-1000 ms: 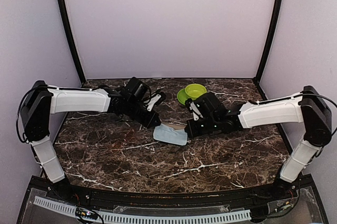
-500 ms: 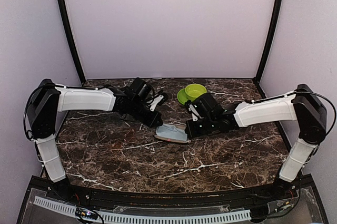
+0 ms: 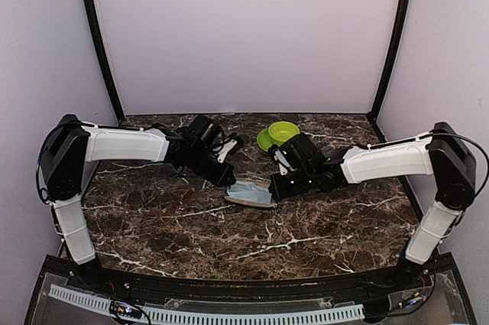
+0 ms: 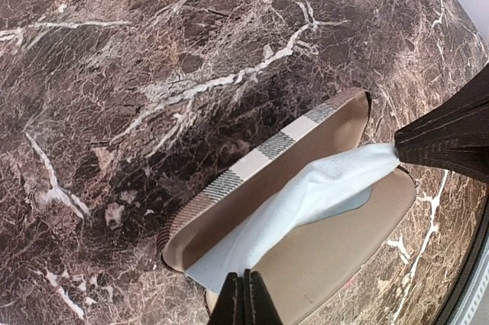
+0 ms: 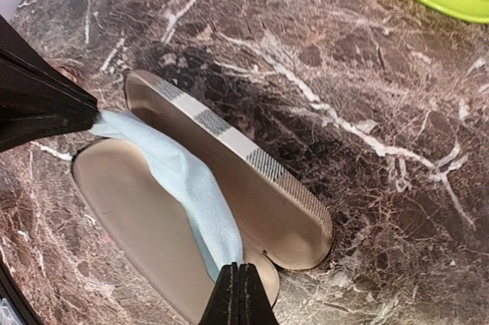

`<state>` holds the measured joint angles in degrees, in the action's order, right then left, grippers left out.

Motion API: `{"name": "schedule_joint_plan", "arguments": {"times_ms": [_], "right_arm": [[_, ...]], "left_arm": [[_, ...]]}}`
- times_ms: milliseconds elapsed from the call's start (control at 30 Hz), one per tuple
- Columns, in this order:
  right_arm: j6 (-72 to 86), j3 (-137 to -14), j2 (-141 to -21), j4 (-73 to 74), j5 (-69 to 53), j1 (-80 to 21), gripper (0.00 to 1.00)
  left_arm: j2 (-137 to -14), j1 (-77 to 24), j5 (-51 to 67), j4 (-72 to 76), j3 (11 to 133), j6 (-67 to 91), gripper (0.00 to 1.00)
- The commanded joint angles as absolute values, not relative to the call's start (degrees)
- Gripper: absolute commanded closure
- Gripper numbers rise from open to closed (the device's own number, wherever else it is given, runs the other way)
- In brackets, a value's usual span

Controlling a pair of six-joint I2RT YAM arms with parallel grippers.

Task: Organize the sunglasses
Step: Place the folded cleaning cloth in the sunglasses case.

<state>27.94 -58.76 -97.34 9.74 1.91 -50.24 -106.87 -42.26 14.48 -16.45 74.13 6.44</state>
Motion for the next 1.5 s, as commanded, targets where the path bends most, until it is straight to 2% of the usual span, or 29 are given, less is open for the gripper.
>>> {"name": "schedule_joint_plan", "arguments": {"times_ms": [0,300,833,1100,1467], "right_arm": [[27.0,-60.9,-93.1,9.1,2.9,-50.0,1.00],[26.3,-61.0,-89.2,10.8,2.2,-51.7,1.00],[29.5,-58.0,-85.9,11.6,5.6,-59.7,1.00],[31.7,-55.7,-86.1,10.7,5.8,-60.4,1.00],[31.9,-58.2,-89.8,12.8,8.7,-60.0,1.00]], "left_arm": [[-101.5,-42.1,14.9,-16.2,76.0,7.0,1.00],[-96.1,-43.6,13.8,-17.1,73.9,7.2,1.00],[-85.5,-49.9,8.9,-17.2,62.8,12.8,1.00],[-85.5,-50.7,9.2,-15.6,59.1,14.2,1.00],[-90.8,-50.5,7.3,-14.7,61.2,13.1,1.00]]}}
